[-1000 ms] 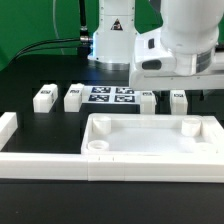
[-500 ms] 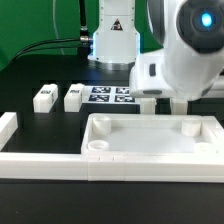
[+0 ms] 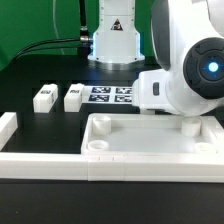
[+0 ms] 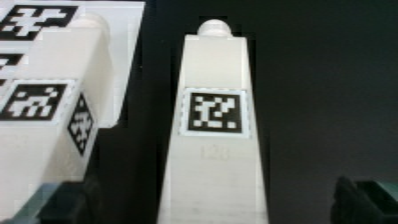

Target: Assemble desk

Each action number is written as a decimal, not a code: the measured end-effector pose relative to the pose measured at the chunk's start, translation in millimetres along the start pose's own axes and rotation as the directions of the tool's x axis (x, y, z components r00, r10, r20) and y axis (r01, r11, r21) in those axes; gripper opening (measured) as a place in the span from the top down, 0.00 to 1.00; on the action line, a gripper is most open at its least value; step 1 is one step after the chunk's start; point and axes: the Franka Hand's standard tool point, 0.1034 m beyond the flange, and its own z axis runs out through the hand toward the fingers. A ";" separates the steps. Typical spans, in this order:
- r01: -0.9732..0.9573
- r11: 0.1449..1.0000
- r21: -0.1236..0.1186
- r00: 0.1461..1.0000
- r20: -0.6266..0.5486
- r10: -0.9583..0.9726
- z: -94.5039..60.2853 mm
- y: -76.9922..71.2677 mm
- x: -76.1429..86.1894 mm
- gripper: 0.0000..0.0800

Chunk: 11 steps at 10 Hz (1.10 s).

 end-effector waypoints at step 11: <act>0.063 0.998 0.005 0.998 -0.016 -0.063 -0.1 2.7 0.6 0.64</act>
Offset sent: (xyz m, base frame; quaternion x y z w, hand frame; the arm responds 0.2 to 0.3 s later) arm -0.0049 0.0002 -0.0067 -0.0030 0.0078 0.0009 1.0000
